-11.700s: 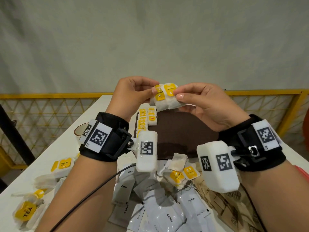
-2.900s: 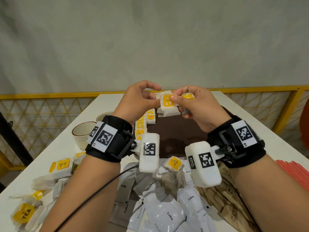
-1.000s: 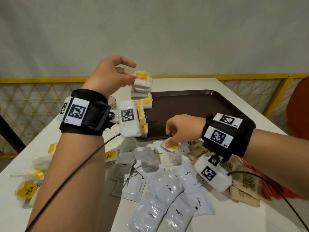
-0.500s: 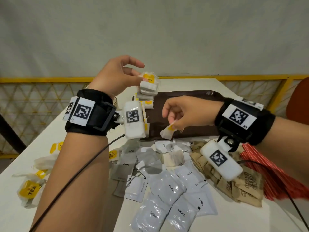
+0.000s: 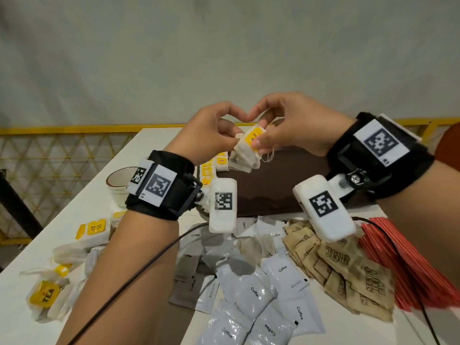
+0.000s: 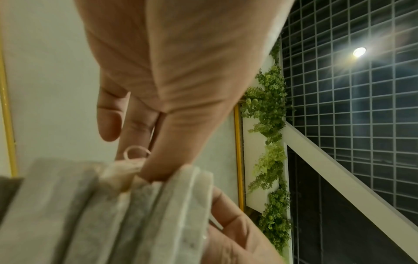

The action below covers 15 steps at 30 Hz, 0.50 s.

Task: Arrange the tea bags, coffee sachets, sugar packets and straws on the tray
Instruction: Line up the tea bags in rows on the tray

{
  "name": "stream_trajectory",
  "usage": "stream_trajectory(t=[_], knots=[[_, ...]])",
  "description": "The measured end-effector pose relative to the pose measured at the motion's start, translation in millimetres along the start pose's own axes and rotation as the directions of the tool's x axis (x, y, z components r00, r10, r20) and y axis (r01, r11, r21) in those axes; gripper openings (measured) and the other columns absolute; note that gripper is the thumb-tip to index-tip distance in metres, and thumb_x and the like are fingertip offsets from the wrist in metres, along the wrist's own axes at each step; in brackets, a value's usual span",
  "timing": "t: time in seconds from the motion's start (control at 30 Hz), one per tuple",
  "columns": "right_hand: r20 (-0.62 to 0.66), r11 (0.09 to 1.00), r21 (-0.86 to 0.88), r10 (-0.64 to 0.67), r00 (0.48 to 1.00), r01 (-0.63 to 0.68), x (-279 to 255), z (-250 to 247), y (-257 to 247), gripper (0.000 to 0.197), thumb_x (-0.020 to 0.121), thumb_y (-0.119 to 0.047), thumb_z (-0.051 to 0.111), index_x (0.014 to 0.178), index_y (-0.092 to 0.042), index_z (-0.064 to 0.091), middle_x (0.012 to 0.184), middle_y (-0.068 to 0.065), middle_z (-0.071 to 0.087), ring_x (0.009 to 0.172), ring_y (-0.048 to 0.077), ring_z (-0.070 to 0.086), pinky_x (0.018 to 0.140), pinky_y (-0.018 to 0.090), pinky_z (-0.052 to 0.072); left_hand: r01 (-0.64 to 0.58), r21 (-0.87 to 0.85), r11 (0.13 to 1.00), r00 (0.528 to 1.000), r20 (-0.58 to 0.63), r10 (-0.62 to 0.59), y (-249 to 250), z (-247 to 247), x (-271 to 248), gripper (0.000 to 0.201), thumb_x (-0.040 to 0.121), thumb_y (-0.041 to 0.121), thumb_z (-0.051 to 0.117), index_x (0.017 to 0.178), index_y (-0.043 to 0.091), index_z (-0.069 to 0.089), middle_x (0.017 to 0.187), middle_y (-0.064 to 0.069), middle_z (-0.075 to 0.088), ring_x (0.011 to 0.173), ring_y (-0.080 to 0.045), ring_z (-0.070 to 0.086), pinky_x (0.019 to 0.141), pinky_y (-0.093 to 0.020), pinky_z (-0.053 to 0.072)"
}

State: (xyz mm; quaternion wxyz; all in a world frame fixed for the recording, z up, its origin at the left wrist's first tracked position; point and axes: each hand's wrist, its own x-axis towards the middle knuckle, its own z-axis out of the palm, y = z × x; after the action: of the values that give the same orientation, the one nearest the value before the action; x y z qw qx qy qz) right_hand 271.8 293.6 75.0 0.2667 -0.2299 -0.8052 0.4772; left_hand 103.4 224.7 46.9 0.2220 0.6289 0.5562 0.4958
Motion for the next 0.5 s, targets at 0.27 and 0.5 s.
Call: stream_trajectory(t=[0.27, 0.5], knots=[[-0.009, 0.993, -0.077, 0.094, 0.996, -0.094, 7, -3, 3, 0.044, 0.07, 0.006, 0.077, 0.106, -0.015, 0.06, 0.081, 0.005, 0.058, 0.064, 0.016, 0.066, 0.062, 0.031, 0.058, -0.033, -0.074, 0.997, 0.997, -0.071, 0.028, 0, 0, 1, 0.03, 0.079, -0.002, 0.07, 0.099, 0.019, 0.061, 0.069, 0.001, 0.07, 0.069, -0.015, 0.067, 0.075, -0.03, 0.054], [-0.053, 0.996, -0.083, 0.038, 0.998, -0.043, 12, 0, 9, 0.039, 0.072, 0.003, 0.077, 0.103, -0.014, 0.062, 0.067, 0.001, 0.061, 0.055, 0.01, 0.062, 0.061, 0.027, 0.056, 0.017, -0.126, 0.992, 0.998, -0.054, -0.024, 1, -3, -1, 0.032, 0.077, 0.007, 0.075, 0.105, 0.017, 0.062, 0.079, -0.008, 0.071, 0.07, -0.016, 0.067, 0.071, -0.026, 0.052]])
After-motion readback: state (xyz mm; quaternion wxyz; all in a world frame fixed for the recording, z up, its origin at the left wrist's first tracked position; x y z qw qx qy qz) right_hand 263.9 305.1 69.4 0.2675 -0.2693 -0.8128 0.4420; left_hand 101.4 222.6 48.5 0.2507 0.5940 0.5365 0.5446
